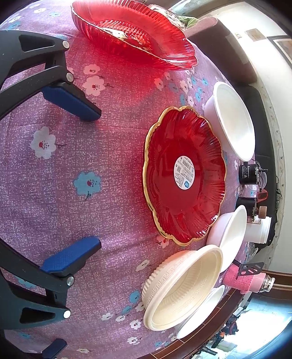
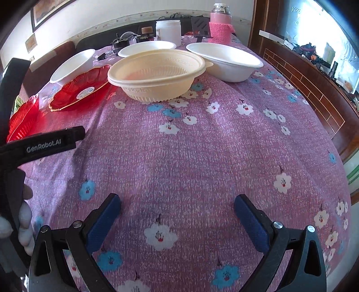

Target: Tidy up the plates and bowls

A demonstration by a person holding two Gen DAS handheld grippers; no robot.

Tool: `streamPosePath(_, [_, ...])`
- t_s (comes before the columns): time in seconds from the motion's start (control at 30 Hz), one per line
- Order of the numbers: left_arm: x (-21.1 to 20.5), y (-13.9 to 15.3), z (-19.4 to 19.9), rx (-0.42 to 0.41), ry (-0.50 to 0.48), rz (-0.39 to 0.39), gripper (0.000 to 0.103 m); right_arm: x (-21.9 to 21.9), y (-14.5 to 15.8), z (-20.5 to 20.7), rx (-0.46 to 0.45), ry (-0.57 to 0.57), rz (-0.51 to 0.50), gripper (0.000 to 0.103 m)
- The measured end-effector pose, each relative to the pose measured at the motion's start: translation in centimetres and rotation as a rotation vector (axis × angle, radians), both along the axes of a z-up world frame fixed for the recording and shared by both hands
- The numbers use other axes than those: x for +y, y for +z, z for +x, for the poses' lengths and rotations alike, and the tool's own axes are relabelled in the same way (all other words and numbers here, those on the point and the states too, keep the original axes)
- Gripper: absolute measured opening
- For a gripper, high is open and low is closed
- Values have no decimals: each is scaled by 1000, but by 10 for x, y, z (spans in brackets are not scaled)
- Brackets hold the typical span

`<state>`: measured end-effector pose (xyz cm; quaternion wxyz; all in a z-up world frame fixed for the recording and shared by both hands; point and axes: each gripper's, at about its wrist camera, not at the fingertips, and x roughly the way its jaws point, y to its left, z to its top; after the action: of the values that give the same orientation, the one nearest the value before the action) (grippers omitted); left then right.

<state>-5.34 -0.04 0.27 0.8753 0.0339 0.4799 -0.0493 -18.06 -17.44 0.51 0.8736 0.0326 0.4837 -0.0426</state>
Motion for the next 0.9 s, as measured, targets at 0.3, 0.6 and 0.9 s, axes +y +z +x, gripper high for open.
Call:
streamPosePath(0.3, [38,34,-22,-36,8,-211,97,4,-1,-21,-45,55,-5,102])
streamPosePath(0.6, [127,127,-62,-287,46,-424,97,7,43,-41,-170,153,11,102])
streamPosePath(0.9, [158,174,-79,-391,69,-392,97,14,119,13,-263,282,318,102])
